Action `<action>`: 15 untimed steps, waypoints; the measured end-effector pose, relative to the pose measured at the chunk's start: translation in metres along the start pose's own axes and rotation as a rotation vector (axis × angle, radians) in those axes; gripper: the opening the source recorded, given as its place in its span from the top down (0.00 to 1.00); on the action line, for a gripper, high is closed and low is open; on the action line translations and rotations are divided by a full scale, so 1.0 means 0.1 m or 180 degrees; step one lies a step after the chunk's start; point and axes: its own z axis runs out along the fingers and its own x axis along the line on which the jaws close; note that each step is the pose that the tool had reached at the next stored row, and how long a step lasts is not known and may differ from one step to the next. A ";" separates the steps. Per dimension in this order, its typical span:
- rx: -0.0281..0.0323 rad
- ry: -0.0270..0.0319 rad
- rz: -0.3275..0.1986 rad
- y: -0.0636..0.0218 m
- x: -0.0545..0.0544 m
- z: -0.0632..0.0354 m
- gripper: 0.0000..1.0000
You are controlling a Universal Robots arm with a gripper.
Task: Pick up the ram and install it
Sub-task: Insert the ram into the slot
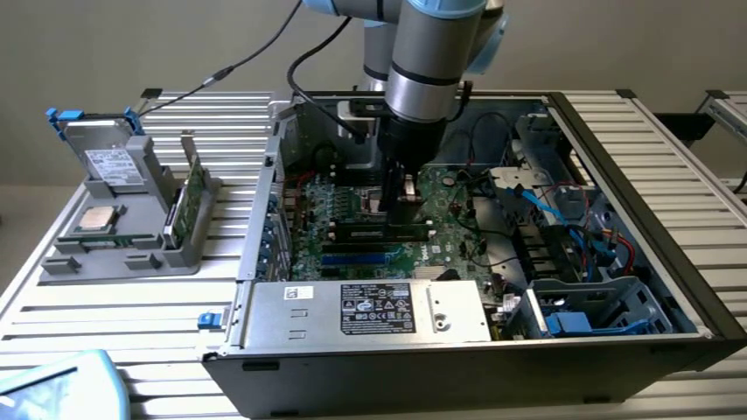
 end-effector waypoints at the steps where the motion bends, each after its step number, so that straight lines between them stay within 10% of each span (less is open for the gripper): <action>1: 0.0000 0.0000 0.0000 0.004 0.00 -0.031 0.48; 5: -0.0001 -0.0003 -0.0001 0.011 0.01 -0.084 0.50; 15: -0.0001 -0.0003 -0.0001 0.011 0.01 -0.085 0.90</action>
